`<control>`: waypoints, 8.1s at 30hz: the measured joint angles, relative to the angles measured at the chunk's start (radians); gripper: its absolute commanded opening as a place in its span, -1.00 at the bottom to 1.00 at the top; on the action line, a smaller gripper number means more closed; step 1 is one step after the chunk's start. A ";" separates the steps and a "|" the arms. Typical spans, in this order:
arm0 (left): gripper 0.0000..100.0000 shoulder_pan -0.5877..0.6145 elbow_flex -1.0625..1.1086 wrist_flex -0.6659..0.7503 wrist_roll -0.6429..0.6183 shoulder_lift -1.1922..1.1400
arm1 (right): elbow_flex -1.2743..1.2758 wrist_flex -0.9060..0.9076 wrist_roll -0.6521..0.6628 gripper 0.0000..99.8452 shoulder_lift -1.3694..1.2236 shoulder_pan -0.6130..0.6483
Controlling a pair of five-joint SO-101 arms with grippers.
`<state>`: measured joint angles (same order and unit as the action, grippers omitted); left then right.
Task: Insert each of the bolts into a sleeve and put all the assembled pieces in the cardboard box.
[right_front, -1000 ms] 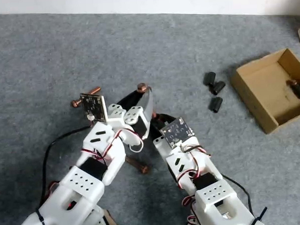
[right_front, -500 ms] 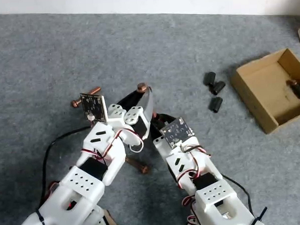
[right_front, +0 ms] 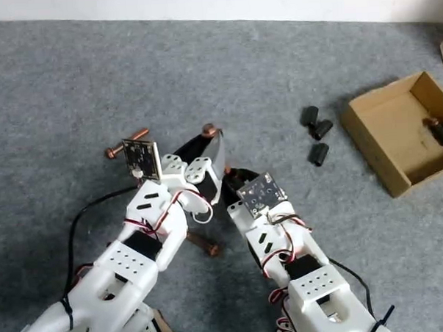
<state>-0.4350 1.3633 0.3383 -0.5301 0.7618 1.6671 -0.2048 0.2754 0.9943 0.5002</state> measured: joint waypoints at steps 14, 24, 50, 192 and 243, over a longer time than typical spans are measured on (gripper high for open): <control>-0.99 -0.002 0.000 0.003 -0.040 0.000 | 0.000 0.000 0.000 -0.99 0.000 0.000; -0.99 -0.002 0.002 0.003 -0.130 -0.011 | 0.000 0.000 0.000 -0.99 0.002 0.000; -0.99 -0.049 0.083 0.006 0.054 -0.009 | 0.000 -0.011 -0.003 -0.99 0.000 -0.012; -0.33 -0.104 0.063 -0.207 0.069 -0.009 | -2.208 0.825 0.674 -0.99 -1.811 -1.060; -0.34 0.054 0.063 -0.207 0.069 -0.009 | -3.044 1.817 0.270 -0.77 -1.812 -0.764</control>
<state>-0.3813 1.4262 0.1312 -0.4611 0.7526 -1.3771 1.6118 0.5455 -0.8178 -0.2639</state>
